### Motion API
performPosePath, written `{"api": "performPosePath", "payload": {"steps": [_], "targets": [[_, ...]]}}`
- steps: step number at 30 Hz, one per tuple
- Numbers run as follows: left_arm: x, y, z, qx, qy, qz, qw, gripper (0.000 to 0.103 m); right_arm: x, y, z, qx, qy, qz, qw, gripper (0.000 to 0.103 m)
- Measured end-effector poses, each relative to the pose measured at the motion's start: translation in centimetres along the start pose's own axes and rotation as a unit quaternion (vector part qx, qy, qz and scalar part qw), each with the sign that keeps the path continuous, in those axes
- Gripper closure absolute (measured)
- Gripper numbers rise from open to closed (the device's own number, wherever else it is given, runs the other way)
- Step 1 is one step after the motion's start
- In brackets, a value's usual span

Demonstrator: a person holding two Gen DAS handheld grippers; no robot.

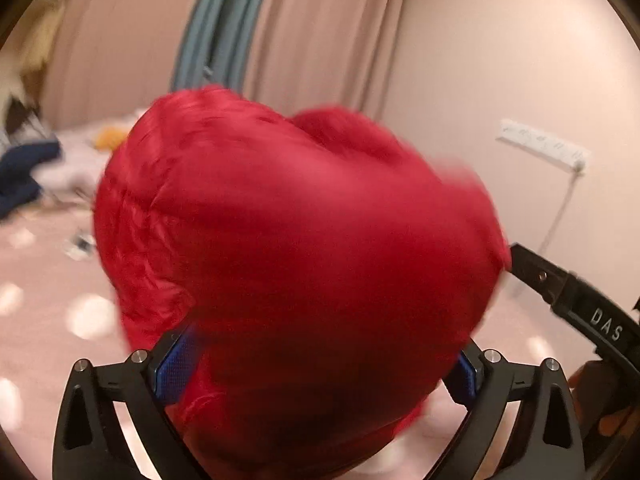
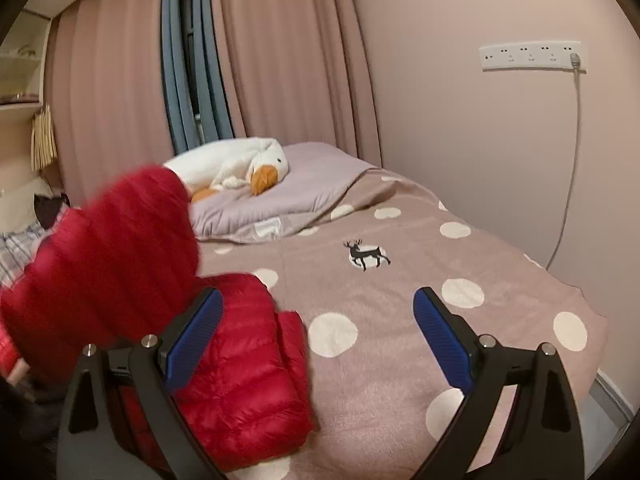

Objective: Fold large clothes
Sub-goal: 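Carry the folded jacket in the left tool while the right tool opens and withdraws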

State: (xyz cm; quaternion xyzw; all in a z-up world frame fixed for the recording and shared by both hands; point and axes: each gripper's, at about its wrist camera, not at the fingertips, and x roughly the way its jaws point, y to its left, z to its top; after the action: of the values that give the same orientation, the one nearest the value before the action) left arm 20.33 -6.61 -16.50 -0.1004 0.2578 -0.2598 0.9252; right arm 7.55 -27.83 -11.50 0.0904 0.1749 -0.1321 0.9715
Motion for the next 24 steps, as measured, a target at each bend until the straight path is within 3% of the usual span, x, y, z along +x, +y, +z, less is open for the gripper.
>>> {"api": "performPosePath", "payload": {"steps": [2, 4, 5, 7, 11, 14, 19, 22, 24], "targets": [[0.9, 0.9, -0.4, -0.044, 0.027, -0.071, 0.9961, 0.004, -1.1, -0.4, 0.5, 0.010, -0.006, -0.003, 1.000, 0.007], [2.8, 1.1, -1.4, -0.068, 0.071, -0.137, 0.9857, 0.004, -2.0, -0.9, 0.9, 0.017, -0.012, -0.001, 1.000, 0.007], [4.1, 1.1, -1.9, -0.072, 0.095, -0.149, 0.9816, 0.004, -2.4, -1.1, 1.2, 0.019, -0.015, -0.002, 1.000, 0.007], [7.0, 1.2, -3.0, -0.060, 0.138, -0.139, 0.9788, 0.004, -3.2, -1.3, 1.4, 0.016, -0.016, -0.012, 1.000, 0.007], [8.0, 0.1, -4.1, -0.011, 0.122, -0.087, 0.9886, 0.004, -3.1, -1.6, 1.3, 0.005, -0.017, -0.031, 0.999, 0.007], [8.1, 0.7, -4.0, -0.018, 0.124, -0.088, 0.9882, 0.004, -2.5, -1.8, 1.1, 0.004, -0.001, -0.029, 1.000, 0.007], [7.4, -2.2, -4.7, -0.026, 0.115, -0.088, 0.9891, 0.004, -2.5, -1.6, 1.1, -0.009, 0.000, -0.046, 0.999, 0.007], [7.5, -5.1, -7.6, -0.011, 0.115, -0.079, 0.9901, 0.004, -2.6, -1.6, 1.1, -0.009, 0.000, -0.048, 0.999, 0.007], [7.5, -5.2, -7.7, -0.014, 0.116, -0.081, 0.9899, 0.004, -2.7, -1.5, 1.2, -0.006, 0.000, -0.051, 0.999, 0.007]]}}
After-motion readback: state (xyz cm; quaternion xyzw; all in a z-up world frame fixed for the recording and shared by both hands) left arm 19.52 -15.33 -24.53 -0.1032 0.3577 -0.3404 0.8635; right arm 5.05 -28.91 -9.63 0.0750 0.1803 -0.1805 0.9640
